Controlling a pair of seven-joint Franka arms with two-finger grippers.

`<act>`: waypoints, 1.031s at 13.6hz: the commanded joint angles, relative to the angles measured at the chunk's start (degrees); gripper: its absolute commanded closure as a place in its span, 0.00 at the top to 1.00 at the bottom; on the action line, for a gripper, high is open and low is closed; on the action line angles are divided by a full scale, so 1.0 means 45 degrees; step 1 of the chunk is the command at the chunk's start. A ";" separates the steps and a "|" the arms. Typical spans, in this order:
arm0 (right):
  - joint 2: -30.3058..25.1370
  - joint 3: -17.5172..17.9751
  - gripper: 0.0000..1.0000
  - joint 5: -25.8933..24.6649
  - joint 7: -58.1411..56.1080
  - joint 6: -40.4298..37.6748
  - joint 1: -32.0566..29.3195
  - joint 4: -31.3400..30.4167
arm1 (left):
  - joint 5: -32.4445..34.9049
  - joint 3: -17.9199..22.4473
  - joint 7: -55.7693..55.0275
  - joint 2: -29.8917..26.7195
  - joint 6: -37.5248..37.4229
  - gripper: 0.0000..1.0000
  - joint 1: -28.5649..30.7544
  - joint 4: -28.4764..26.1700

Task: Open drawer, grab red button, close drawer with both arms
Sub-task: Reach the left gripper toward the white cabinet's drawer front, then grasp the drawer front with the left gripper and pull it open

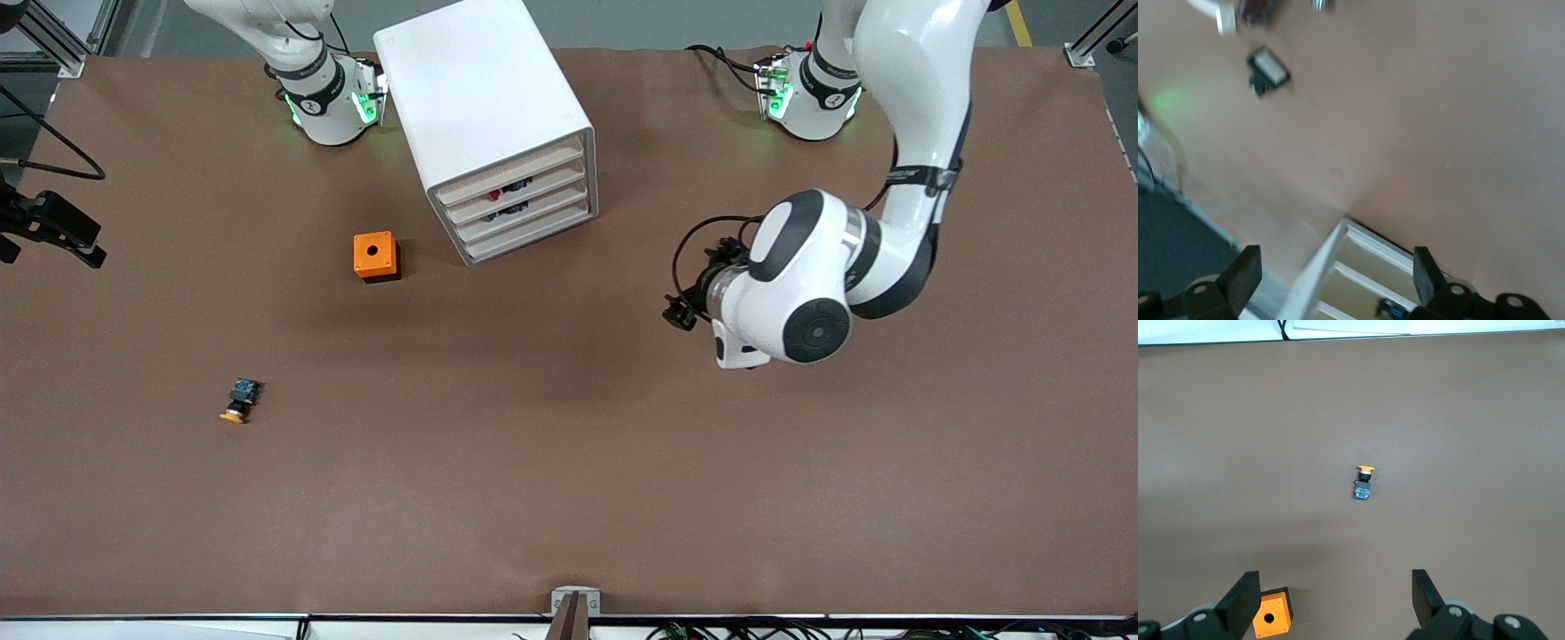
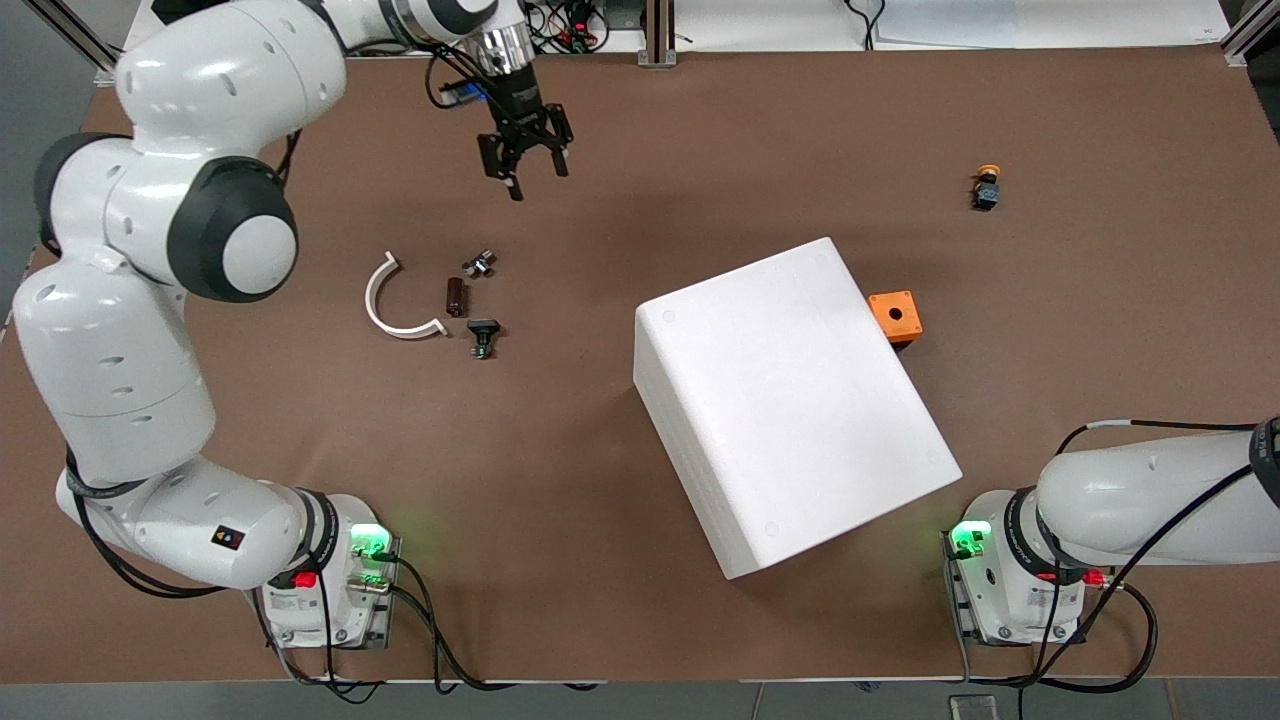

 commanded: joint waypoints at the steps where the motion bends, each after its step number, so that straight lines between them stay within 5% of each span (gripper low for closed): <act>1: -0.0027 0.0102 1.00 0.0227 -0.0044 -0.0130 -0.0184 0.0116 | -0.1342 0.0054 -0.2559 0.0963 -0.0396 1.00 -0.0227 0.0627; 6: -0.0027 0.0083 1.00 0.0227 -0.0044 -0.0149 -0.0184 0.0116 | -0.3182 0.0035 -0.7071 0.2193 -0.0884 1.00 -0.0929 0.0900; 12: -0.0027 0.0102 1.00 0.0227 -0.0044 -0.0130 -0.0184 0.0116 | -0.5758 0.0035 -0.9657 0.3307 -0.1488 0.99 -0.1926 0.0939; 14: -0.0027 0.0102 1.00 0.0227 -0.0044 -0.0130 -0.0184 0.0116 | -0.6208 0.0035 -0.9678 0.3542 -0.1645 0.90 -0.2141 0.0920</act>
